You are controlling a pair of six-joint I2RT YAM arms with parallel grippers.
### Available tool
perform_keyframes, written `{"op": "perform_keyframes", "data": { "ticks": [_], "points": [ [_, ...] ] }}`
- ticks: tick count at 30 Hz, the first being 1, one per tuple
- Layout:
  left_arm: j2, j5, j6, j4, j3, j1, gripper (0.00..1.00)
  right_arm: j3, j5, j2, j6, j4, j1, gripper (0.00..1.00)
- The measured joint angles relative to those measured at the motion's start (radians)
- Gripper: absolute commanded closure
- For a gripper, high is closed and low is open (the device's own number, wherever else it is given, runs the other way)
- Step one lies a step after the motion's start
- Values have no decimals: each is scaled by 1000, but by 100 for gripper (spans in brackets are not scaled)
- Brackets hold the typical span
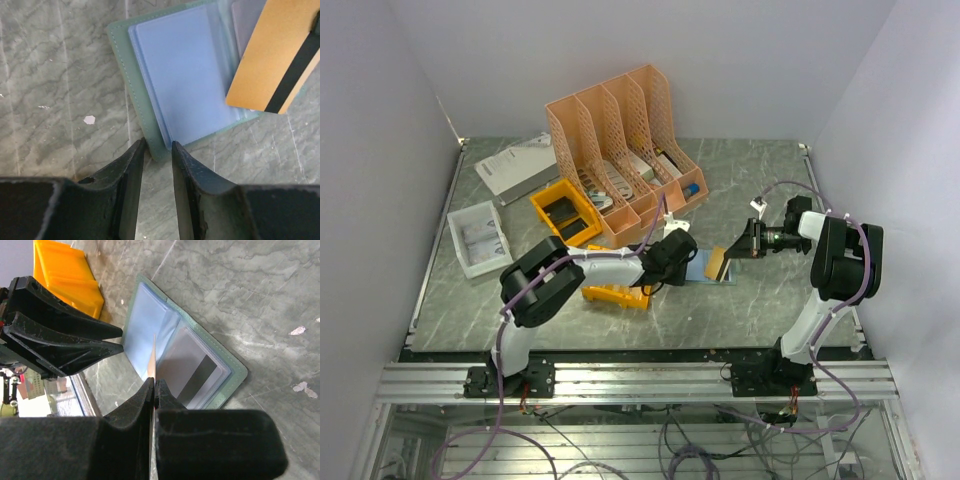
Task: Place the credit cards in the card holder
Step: Insert the credit card into the card holder.
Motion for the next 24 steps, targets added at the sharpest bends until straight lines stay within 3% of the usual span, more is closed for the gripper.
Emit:
{"op": "perform_keyframes", "data": {
  "ticks": [24],
  "points": [
    [44,-38,26,-87,88,0,60,117,139,117,84,-51,58,100]
  ]
}}
